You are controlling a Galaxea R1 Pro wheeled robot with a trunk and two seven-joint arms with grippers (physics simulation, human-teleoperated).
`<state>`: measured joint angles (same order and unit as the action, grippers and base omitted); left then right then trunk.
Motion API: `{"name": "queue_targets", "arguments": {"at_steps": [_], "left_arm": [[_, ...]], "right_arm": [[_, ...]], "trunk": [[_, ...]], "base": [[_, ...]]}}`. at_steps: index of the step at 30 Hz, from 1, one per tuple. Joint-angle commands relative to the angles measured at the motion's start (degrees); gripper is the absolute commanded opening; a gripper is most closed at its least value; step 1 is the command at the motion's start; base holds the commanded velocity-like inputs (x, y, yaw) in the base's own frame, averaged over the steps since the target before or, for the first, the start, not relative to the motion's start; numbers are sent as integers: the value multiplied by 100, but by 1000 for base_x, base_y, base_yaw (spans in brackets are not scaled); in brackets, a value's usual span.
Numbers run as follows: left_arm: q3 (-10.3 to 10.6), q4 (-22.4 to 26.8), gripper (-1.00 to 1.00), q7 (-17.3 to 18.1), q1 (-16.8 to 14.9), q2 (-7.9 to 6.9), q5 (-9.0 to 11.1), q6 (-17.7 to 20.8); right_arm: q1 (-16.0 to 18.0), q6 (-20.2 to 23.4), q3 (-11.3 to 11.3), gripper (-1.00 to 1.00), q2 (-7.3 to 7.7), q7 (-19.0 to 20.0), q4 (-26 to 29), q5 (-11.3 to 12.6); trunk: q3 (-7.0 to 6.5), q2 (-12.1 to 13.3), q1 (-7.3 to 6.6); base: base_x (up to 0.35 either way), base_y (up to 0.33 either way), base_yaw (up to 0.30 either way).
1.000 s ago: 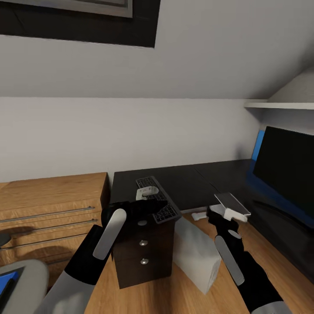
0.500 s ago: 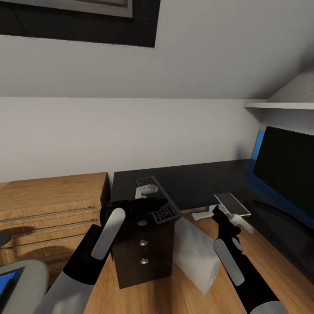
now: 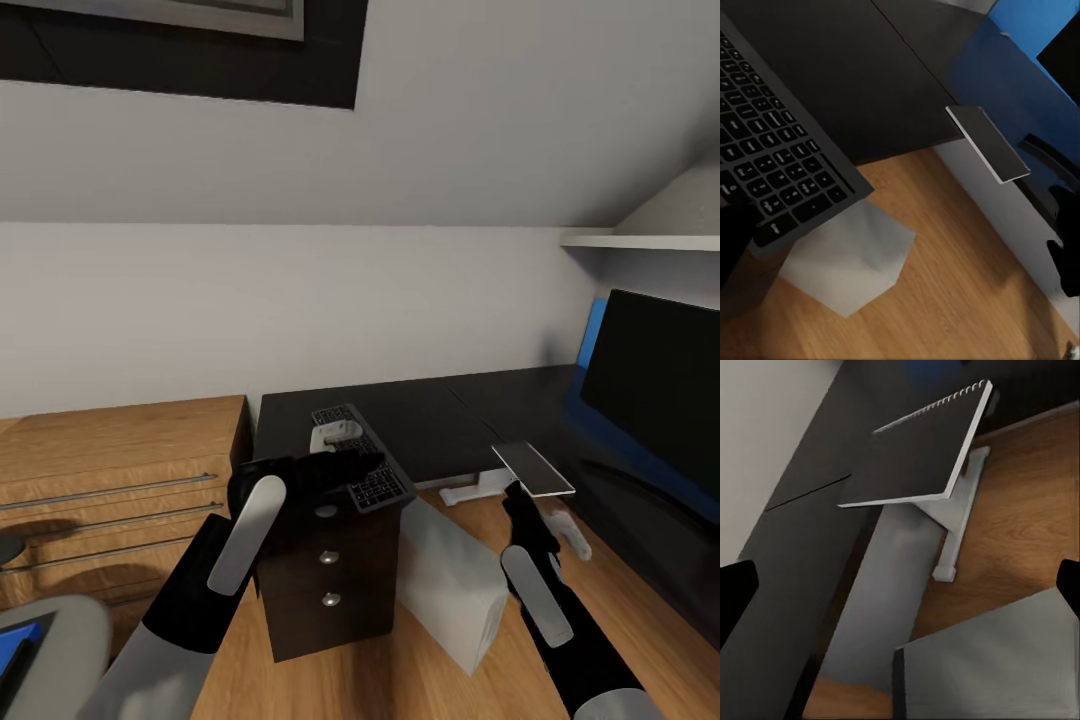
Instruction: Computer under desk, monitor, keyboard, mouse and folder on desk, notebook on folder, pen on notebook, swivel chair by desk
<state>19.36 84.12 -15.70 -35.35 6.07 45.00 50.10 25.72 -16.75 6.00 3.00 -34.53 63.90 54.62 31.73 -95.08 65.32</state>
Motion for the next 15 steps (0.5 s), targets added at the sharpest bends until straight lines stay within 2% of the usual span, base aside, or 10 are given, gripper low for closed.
{"name": "queue_targets", "arguments": {"at_steps": [1,6,8,15], "left_arm": [[1,24,100,-57,-3,3,62,17],[-3,72,100,-57,-5,6,127,17],[-13,86,100,-60,-5,8,240,17],[-16,95,100,-70,-7,8,366,17]], "right_arm": [[6,-42,0,100,10,-20,-32,174],[10,-57,-65,100,30,-18,-124,632],[12,-62,-95,100,38,-14,-155,787],[12,-80,-56,100,25,62,-140,864]], "trunk": [[6,-3,0],[6,-3,0],[42,-84,44],[168,-364,197]], "base": [[0,0,0],[0,0,0],[0,0,0],[0,0,0]]}}
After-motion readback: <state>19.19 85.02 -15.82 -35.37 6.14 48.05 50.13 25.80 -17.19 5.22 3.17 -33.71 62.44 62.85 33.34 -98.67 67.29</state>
